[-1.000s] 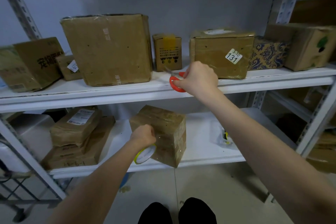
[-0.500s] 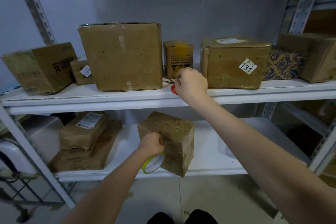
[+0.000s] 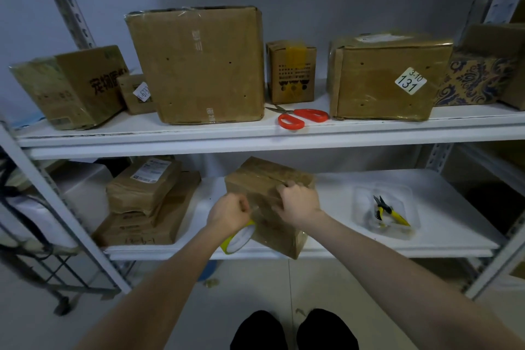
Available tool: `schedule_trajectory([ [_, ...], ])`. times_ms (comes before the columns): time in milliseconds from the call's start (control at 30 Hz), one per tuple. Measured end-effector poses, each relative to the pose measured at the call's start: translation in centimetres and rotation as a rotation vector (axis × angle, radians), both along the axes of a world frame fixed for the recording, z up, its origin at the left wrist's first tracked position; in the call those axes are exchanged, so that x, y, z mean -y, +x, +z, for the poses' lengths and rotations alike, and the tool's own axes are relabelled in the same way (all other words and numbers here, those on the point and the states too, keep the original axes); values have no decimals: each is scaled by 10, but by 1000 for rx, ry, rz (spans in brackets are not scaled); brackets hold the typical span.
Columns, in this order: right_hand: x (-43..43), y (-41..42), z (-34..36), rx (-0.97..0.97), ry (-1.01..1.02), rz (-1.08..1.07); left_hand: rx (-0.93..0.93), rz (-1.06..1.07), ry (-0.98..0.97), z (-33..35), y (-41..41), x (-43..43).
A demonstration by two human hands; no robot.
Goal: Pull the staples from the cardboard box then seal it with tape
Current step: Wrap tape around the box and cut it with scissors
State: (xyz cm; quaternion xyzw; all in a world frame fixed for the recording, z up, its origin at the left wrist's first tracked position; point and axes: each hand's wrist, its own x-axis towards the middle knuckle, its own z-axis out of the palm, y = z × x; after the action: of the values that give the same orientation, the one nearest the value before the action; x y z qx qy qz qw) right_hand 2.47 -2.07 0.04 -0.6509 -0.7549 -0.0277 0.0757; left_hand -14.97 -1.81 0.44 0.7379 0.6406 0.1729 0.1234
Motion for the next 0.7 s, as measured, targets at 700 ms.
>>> schedule_trajectory([
  [700,-9,64,-23,73,132,65,326,83,-62,-1,-1,-5],
])
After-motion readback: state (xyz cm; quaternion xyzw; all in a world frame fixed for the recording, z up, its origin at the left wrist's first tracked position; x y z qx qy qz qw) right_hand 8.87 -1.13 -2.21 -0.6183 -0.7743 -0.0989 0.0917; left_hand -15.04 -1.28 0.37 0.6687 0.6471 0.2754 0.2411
